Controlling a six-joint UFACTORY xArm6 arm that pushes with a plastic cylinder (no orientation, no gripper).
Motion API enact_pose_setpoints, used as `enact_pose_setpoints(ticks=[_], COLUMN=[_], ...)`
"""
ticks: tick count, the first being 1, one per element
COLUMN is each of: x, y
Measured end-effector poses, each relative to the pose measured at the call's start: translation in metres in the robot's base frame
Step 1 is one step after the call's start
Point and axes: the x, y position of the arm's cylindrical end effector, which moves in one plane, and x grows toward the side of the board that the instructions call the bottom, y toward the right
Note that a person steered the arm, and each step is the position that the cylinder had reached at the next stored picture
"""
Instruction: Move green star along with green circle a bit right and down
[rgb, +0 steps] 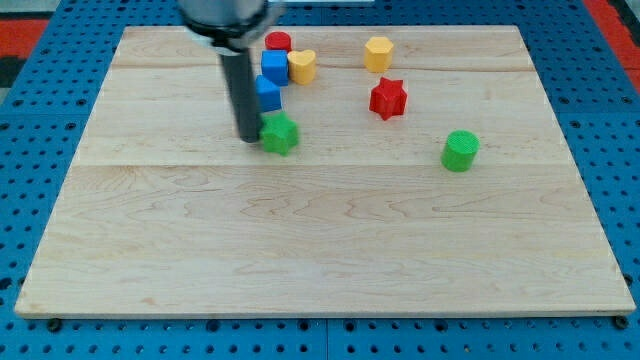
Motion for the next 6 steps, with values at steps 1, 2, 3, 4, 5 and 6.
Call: enact_pose_setpoints(ticks=[1,2,3,4,5,6], x=[0.000,0.000,-0.014,-0.014,-0.004,0.001], y=[0.079,0.142,0.116,0.167,0.182,0.176])
